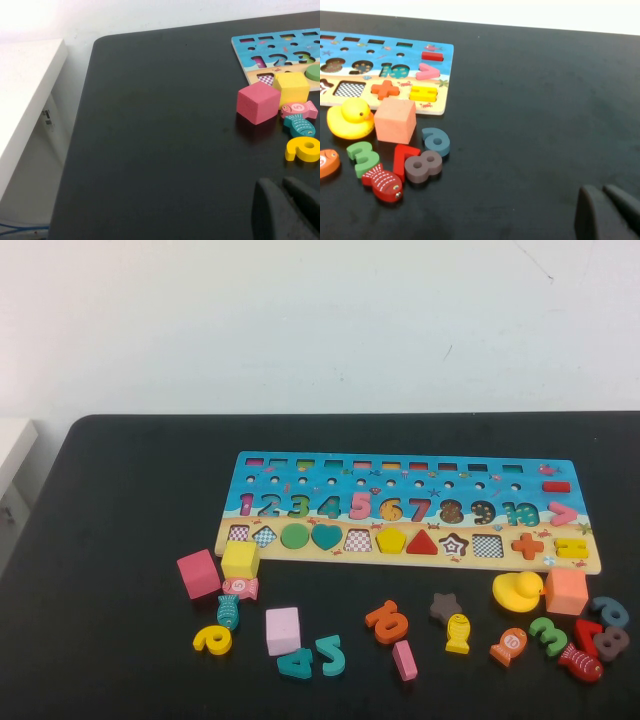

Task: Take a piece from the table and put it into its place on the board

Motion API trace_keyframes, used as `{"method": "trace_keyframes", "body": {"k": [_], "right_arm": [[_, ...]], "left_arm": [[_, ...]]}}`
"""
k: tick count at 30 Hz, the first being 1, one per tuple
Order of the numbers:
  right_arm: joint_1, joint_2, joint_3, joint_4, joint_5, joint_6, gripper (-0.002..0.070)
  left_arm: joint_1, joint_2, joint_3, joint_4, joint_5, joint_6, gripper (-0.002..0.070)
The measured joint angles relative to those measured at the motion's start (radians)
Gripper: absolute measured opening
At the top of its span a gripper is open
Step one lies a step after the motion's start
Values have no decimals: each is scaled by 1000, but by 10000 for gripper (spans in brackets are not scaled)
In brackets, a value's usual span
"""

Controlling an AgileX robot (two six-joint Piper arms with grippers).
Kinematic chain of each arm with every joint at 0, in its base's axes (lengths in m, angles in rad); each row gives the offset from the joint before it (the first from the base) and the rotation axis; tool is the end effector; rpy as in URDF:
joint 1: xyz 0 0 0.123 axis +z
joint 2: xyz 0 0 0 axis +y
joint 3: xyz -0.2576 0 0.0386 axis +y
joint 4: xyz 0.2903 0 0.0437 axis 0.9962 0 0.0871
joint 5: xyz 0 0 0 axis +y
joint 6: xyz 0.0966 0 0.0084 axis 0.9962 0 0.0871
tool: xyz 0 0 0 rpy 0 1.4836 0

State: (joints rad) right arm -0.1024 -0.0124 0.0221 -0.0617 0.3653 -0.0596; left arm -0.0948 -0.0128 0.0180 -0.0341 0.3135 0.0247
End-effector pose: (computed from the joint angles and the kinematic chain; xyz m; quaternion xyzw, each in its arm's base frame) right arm 0.1247 -0.0150 0.1718 0.0007 0.8010 -0.0744 0.5940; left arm 0.1262 -0.0130 0.1782 0.0374 0.7831 -0.0359 0.6197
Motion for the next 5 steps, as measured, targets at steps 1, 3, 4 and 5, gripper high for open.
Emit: {"method": "trace_keyframes", "body": {"k": [1,3,4,5], "right_arm": [[0,0,0,0,0,0,19],[0,0,0,0,0,0,18],[0,0,0,0,0,0,19],[0,0,0,0,0,0,19]], "left_arm": [[0,0,0,0,0,0,-1],[0,0,0,0,0,0,-1],[0,0,0,0,0,0,-1],[0,0,0,0,0,0,-1]]}}
